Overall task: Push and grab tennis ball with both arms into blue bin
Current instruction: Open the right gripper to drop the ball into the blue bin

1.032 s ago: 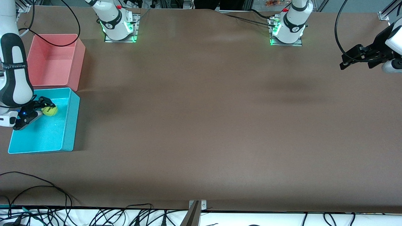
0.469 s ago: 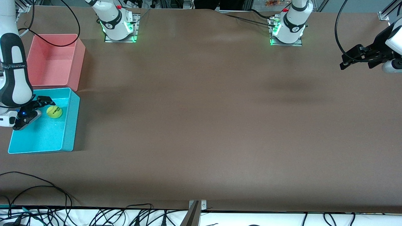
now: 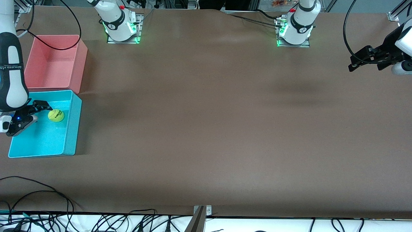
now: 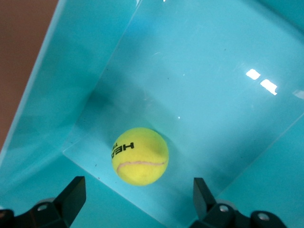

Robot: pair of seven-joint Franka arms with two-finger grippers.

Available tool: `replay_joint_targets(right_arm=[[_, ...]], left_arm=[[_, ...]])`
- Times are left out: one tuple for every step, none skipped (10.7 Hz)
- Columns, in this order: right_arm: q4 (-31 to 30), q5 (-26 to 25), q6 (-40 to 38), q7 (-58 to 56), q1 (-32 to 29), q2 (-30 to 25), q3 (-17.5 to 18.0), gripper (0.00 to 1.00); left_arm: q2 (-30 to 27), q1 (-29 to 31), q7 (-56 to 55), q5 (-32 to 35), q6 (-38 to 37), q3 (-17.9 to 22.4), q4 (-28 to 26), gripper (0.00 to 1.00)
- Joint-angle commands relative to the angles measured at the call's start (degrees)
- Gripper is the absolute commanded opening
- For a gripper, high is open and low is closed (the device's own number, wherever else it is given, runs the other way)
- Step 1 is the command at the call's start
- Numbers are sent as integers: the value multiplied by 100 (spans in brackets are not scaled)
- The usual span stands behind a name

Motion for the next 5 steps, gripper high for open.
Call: replay_joint_targets(right_arm=[[691,31,-673,499,34,11,67,100],[945,22,-753,685,61,11,207,100],[1174,31,-832,896,61,2,330,100],[1385,22,-989,1124,70,2,444,100],[1570,13,-1095,1292,70,-7,602,100]], left_arm=[[76,2,31,116,-114,-4,190,100],[76,2,31,116,-114,-4,190,100],[76,10,22,125,-123,-4,190,100],[76,10,31,125,-123,-4,181,100],[76,10,22,125,-132,5,181,100]])
